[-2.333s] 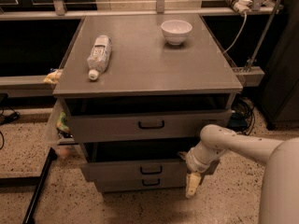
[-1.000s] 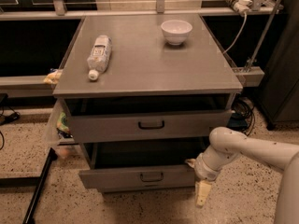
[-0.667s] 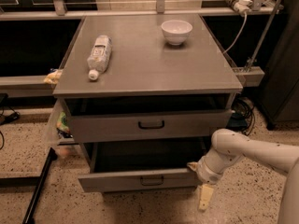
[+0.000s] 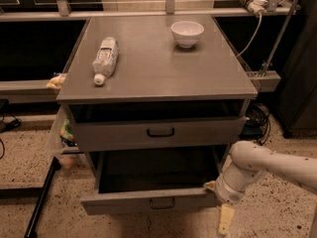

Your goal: Open middle drawer

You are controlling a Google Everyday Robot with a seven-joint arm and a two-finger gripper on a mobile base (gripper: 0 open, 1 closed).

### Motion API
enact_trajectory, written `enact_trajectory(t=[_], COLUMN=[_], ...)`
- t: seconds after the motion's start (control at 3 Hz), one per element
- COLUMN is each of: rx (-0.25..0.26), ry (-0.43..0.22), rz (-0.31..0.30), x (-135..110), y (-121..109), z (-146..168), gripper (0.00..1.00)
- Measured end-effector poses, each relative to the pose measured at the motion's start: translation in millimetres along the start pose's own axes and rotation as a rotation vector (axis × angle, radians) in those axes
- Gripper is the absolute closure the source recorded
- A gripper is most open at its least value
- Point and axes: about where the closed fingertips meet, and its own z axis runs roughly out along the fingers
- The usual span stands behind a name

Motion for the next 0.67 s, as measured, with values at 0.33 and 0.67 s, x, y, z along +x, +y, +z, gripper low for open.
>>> enact_trajectory(t=[0.33,0.67], rx=[-0.05,-0.051], ry=[-0.011,-0.011], rz=[0.078,0.079], x=[10.5,10.8], y=[52.6,53.3], z=[-6.2,-6.0], gripper=[0.0,0.0])
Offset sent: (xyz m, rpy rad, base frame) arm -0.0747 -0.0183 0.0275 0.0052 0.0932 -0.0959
